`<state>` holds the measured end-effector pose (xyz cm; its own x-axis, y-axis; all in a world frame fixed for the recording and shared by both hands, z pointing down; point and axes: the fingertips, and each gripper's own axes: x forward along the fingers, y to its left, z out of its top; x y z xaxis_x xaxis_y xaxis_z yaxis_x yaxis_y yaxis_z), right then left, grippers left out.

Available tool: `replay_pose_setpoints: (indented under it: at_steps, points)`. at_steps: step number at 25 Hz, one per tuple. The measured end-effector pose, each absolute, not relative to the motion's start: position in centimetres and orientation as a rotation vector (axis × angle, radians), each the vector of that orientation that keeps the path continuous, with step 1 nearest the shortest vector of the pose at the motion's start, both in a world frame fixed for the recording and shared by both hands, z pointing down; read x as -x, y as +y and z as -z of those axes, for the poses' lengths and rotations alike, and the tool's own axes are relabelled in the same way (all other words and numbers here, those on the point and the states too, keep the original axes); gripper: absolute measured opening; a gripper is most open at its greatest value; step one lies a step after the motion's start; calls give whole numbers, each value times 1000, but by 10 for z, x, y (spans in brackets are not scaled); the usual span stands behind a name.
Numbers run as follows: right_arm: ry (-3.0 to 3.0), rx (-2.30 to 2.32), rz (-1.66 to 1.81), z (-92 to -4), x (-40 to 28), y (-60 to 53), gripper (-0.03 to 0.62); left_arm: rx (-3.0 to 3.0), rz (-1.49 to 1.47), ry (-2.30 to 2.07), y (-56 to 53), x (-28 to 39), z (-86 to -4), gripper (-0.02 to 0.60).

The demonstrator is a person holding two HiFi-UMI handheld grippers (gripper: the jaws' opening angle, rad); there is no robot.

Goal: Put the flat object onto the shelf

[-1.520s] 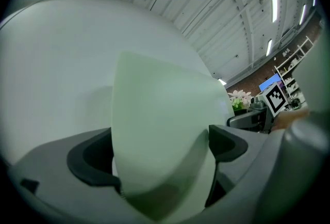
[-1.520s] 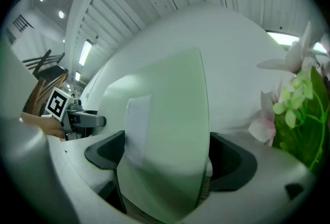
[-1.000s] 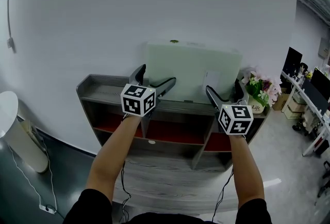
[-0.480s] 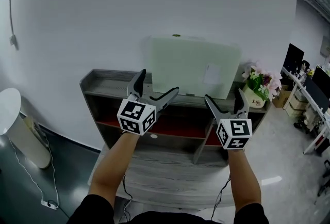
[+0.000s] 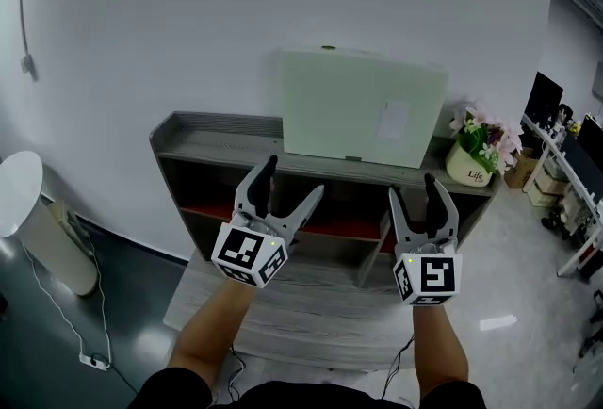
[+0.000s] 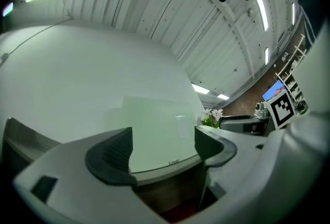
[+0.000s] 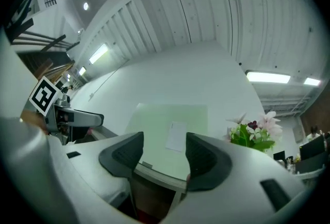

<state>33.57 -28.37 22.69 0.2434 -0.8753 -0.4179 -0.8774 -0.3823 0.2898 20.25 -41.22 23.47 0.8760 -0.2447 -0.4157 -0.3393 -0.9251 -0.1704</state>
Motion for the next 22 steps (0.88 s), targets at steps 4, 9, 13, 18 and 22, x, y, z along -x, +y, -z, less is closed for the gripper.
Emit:
replay_pose_setpoints:
  at_steps: [4,9,13,18,22]
  points:
    - [1739,2458,-828,-236,-330,-277,177,2744,-606,551,-409,-188,-243,248]
    - [1743,2474,-830,-253,-324,-272,65,2712,-613,667,-406,-177,-257,65]
    - [1738,2487,-796,-267,-321,-268,40,2785,-605,680,-406,-176,-276,8]
    - [1729,2501,-745,-288,-317,-262,32,2864,-548,667,-404,-178,-304,6]
    - [1717,2513,-668,-306,-318,-258,26,2886,-510,656,-400,-180,-316,6]
